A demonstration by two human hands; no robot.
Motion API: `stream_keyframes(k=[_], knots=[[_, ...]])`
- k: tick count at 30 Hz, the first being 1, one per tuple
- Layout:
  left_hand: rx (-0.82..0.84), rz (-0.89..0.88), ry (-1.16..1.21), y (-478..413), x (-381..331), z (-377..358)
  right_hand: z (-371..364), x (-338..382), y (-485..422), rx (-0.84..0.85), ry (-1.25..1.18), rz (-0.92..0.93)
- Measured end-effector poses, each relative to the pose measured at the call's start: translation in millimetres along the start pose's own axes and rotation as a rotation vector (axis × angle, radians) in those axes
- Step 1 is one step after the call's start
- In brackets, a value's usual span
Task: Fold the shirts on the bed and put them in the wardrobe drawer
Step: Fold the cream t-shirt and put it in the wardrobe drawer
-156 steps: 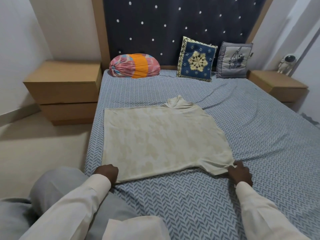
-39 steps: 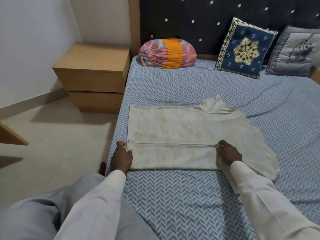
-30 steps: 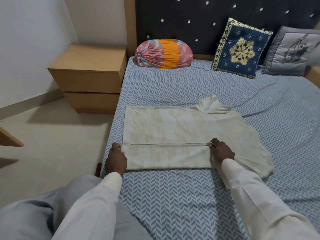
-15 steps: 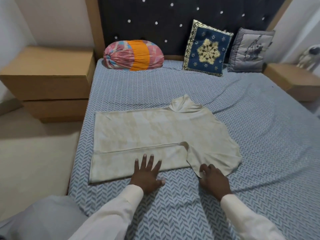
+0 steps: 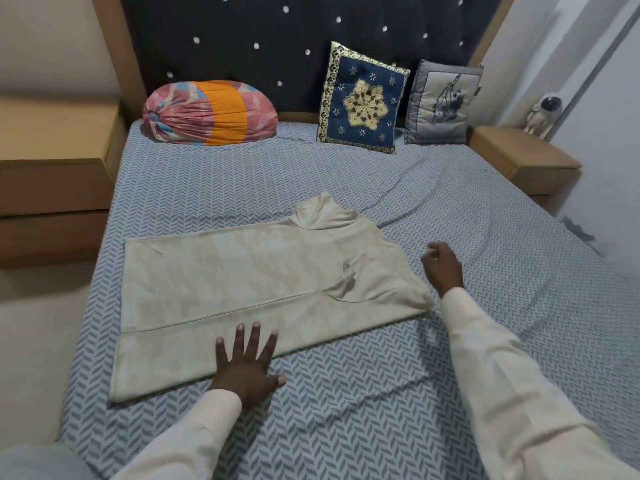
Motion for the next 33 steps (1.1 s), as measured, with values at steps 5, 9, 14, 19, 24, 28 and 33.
stream_keyframes(k=[5,9,14,19,24,28,33], knots=[[0.03,0.006,0.005,-1.8,-2.1,0.7,-25.7,-80.7,26.0,0.315,0.232,-0.21],[0.062,0.016,-0.005,-1.5,-3.5,2.8,-24.8,-87.7,23.1,0.14,0.302,-0.254],[0.108,0.027,-0.001,-1.3,-5.0,4.3,-47.8,-47.0,33.6,-0.11,0.301,-0.117],[0.122,0.026,0.0,-2.0,-5.2,4.5,-136.4,13.3,52.6,0.216,0.187,0.039],[0.129,0.022,0.003,-1.4,-3.9,3.3,-180.2,59.5,70.3,0.425,0.229,0.32],[0.125,0.02,0.002,-3.1,-3.2,2.7,-148.4,48.9,53.9,0.262,0.096,0.272],[0.115,0.027,-0.005,-5.1,-2.9,0.9,-86.2,-20.3,11.8,0.219,0.465,-0.151]])
Point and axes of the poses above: each hand's wrist, its own y-axis away from the middle knuckle, its own z-axis out of the back of the hand, x = y × z, the point moved 5 cm from there along -y, towards the middle knuckle, and after that the axes turned 2 degrees about z, right-handed, at the moved point
